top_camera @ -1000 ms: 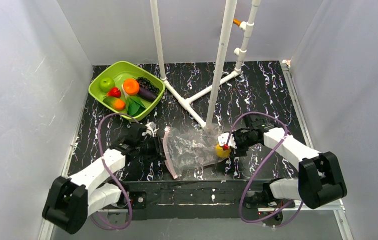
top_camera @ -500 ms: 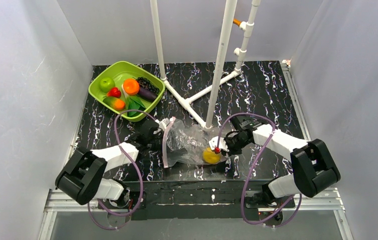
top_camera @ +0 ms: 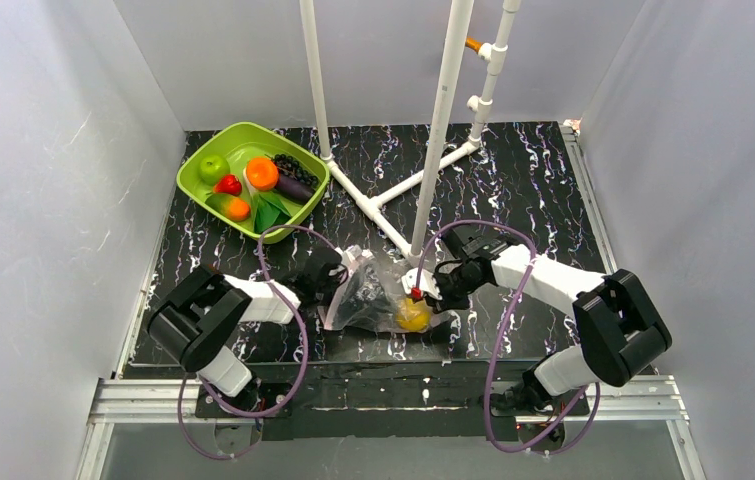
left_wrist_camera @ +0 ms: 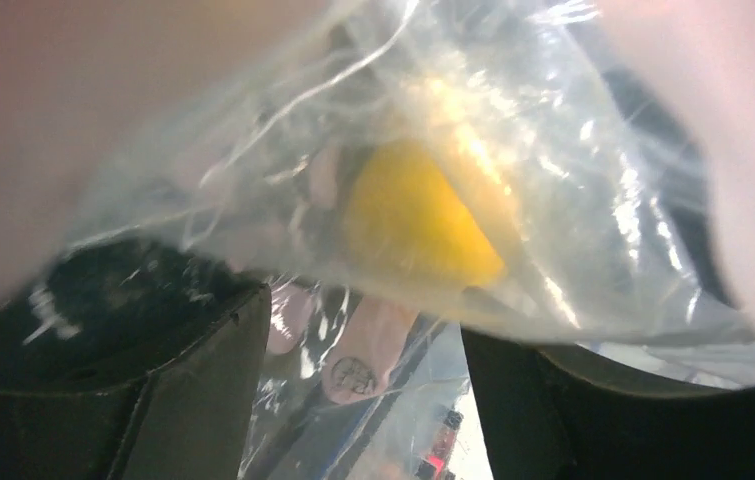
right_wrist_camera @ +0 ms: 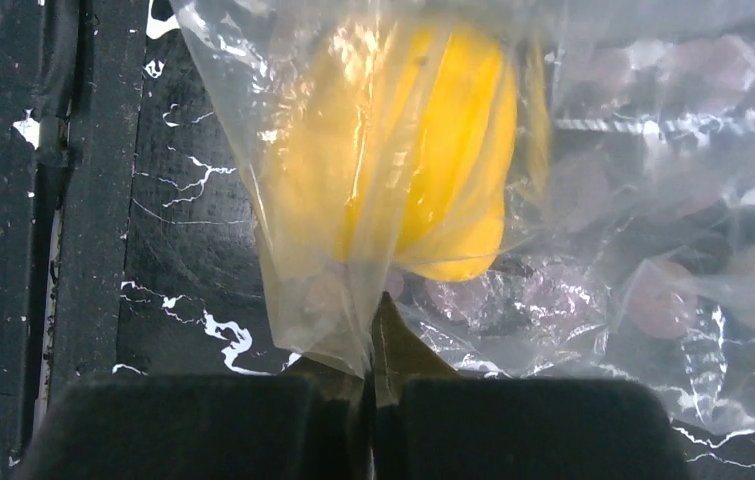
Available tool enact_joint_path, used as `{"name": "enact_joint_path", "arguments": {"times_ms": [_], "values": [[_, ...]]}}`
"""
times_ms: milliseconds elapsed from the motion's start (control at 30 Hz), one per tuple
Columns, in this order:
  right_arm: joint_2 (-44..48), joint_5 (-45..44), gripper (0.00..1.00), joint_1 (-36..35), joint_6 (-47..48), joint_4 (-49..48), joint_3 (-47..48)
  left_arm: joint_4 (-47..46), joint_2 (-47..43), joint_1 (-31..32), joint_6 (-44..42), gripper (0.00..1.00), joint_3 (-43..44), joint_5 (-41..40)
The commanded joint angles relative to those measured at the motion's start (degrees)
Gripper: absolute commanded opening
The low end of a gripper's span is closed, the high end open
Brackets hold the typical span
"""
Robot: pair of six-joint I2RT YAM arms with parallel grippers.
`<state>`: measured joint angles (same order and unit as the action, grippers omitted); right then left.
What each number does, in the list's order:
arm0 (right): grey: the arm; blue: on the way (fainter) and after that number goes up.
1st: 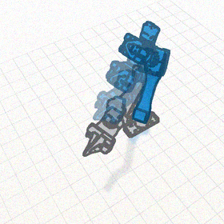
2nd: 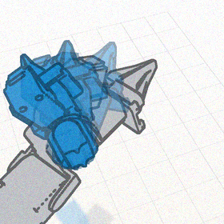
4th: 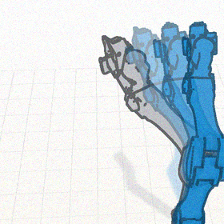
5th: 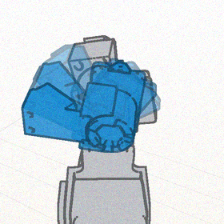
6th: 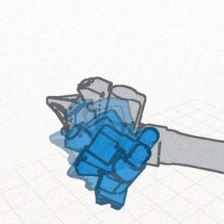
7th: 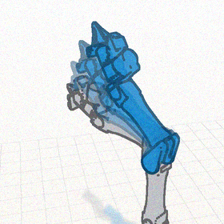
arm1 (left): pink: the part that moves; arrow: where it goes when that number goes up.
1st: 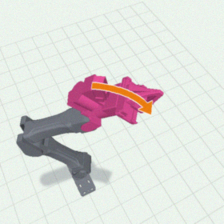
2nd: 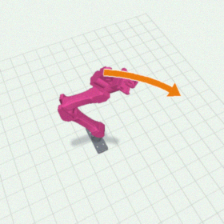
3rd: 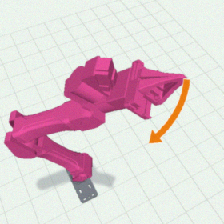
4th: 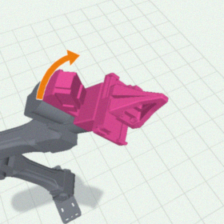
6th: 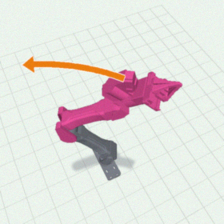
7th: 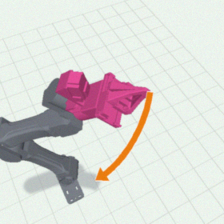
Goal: Open the zip-top bag and remove the fake food
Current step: Pick up the fake fruit from the zipper food storage bag.
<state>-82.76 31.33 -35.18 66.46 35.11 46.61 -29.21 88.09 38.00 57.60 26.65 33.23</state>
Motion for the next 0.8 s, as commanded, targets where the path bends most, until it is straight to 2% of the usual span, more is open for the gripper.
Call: {"name": "enact_joint_path", "arguments": {"times_ms": [0,100,167,233,267,433,667,700,767], "values": [[-0.7,0.0,0.01,-1.5,-2.4,-2.5,1.6,-7.3,3.9,3.5,3.6,0.70,2.1,-2.7],[-0.7,-0.3,0.01,-1.8,-3.1,-3.1,1.6,-12.1,5.8,4.1,5.7,0.72,1.8,-1.8],[-0.8,-0.6,0.01,-1.9,-3.4,-3.4,1.6,-13.2,5.8,4.3,6.2,0.78,1.6,-1.3],[-0.7,-0.4,0.01,-1.9,-3.7,-3.3,1.7,-13.4,5.3,4.5,6.3,0.98,1.3,-1.0],[-0.5,-0.2,0.01,-1.9,-4.0,-3.3,1.8,-13.5,5.1,4.6,6.5,0.98,1.3,-0.9],[0.0,1.6,0.01,-2.1,-6.8,-3.1,2.7,-11.9,7.2,6.1,7.1,0.98,4.1,0.0],[-0.3,2.3,0.01,-2.4,-8.3,-3.3,3.0,-2.8,9.1,9.3,4.0,0.98,9.0,-2.2],[-0.4,2.2,0.01,-2.5,-8.3,-3.3,3.0,-2.0,8.9,9.4,3.7,0.96,9.3,-2.6],[-0.4,2.1,0.01,-2.5,-8.3,-3.4,3.0,0.9,8.7,9.5,2.8,0.77,10.0,-3.6]]}}
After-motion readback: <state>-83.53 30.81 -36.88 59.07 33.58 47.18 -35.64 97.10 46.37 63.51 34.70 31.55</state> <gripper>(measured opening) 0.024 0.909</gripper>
